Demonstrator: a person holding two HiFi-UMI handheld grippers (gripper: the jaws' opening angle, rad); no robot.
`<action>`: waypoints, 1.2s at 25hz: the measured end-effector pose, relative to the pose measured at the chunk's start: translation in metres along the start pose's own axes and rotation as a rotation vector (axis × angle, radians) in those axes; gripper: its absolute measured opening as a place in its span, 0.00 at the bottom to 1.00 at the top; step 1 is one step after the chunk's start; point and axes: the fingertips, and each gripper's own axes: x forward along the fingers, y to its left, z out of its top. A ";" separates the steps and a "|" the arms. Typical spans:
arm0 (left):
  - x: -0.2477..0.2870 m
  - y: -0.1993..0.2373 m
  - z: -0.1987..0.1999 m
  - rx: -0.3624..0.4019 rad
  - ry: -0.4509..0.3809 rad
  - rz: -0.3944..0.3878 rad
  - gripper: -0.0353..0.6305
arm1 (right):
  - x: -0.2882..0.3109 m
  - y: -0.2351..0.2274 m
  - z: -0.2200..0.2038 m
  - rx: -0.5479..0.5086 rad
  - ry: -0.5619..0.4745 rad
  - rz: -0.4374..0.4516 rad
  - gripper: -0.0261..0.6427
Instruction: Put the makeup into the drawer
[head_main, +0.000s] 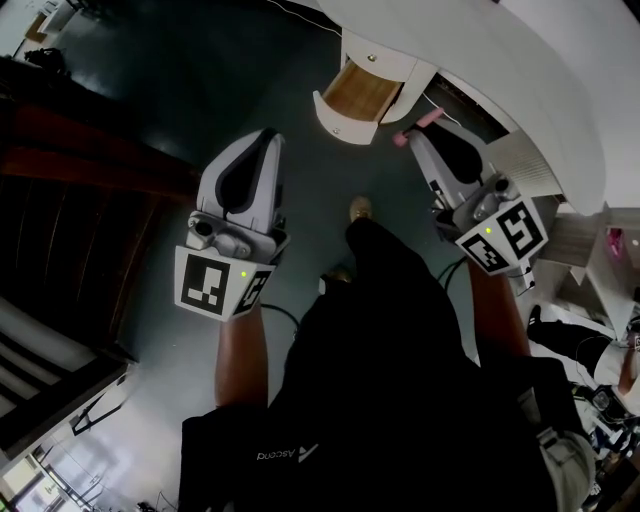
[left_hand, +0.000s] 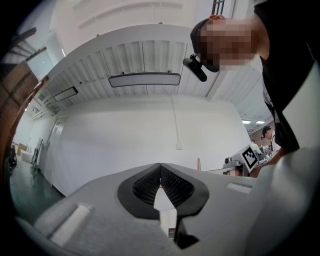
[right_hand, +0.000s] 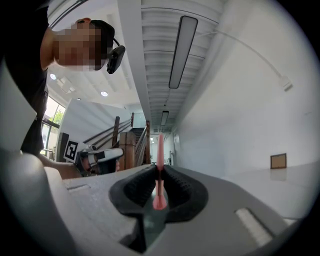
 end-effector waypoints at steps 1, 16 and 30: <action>0.006 0.006 -0.003 0.003 0.000 0.001 0.07 | 0.007 -0.006 -0.002 -0.001 0.001 0.000 0.12; 0.145 0.102 -0.091 0.041 0.050 0.007 0.07 | 0.125 -0.121 -0.076 -0.099 0.153 0.007 0.12; 0.224 0.144 -0.184 0.064 0.103 0.046 0.07 | 0.181 -0.212 -0.200 -0.199 0.430 0.057 0.12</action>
